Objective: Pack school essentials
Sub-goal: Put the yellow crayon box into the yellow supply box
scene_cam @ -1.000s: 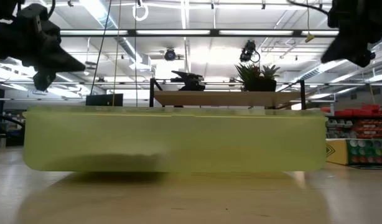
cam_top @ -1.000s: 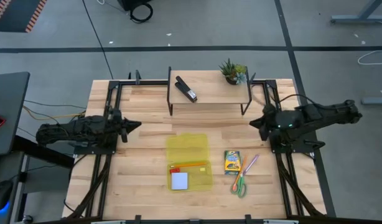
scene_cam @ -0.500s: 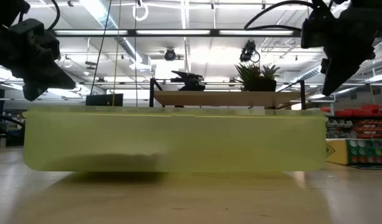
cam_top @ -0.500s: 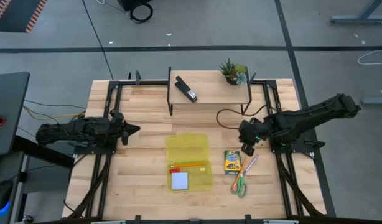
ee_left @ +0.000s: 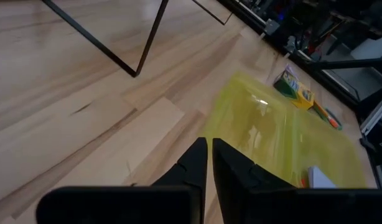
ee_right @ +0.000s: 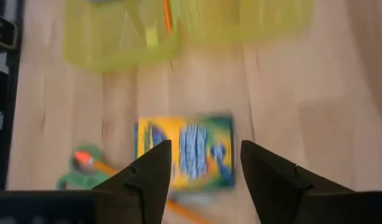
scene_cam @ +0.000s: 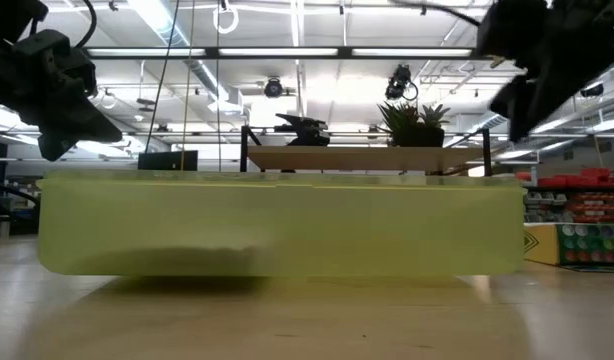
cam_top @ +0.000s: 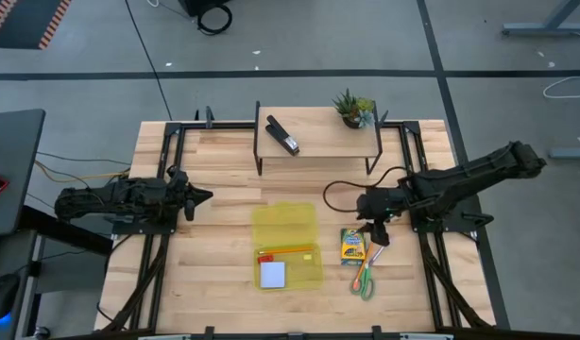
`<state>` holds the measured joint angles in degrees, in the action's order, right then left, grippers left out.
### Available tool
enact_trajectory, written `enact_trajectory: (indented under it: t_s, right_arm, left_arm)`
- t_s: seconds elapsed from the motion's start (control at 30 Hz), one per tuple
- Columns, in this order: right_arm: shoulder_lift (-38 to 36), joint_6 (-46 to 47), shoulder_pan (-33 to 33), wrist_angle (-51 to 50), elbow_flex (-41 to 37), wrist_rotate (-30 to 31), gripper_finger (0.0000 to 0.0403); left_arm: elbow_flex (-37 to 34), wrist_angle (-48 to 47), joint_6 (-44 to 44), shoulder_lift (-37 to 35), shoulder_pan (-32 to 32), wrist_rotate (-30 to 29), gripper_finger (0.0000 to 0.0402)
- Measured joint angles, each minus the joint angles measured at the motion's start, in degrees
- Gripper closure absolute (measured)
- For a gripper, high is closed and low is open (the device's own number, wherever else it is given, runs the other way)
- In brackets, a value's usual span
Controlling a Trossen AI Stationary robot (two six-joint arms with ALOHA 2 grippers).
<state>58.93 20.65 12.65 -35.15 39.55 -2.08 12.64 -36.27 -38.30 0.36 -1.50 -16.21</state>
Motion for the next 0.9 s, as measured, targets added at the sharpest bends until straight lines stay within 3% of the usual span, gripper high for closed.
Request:
enact_trajectory:
  t_s: [0.3, 0.47, 0.67, 0.9]
  right_arm:
    - [5.61, -6.3, 4.28, 9.08, 0.36, 2.12, 0.0201]
    - [9.93, -5.84, 5.39, 4.56, 5.92, 1.94, 0.0201]
    - [16.27, -11.66, 5.89, -2.78, 14.8, 1.98, 0.0201]
    - [21.87, -11.14, 5.87, -11.33, 20.12, -0.31, 0.0198]
  left_arm:
    - [0.0, 0.04, 0.02, 0.0, 0.0, -0.02, 0.0363]
    - [0.0, 0.04, 0.02, 0.0, 0.0, 0.0, 0.0372]
    - [0.0, 0.04, 0.0, 0.0, 0.0, 0.0, 0.0369]
    - [0.0, 0.04, -0.01, 0.0, 0.0, -0.01, 0.0362]
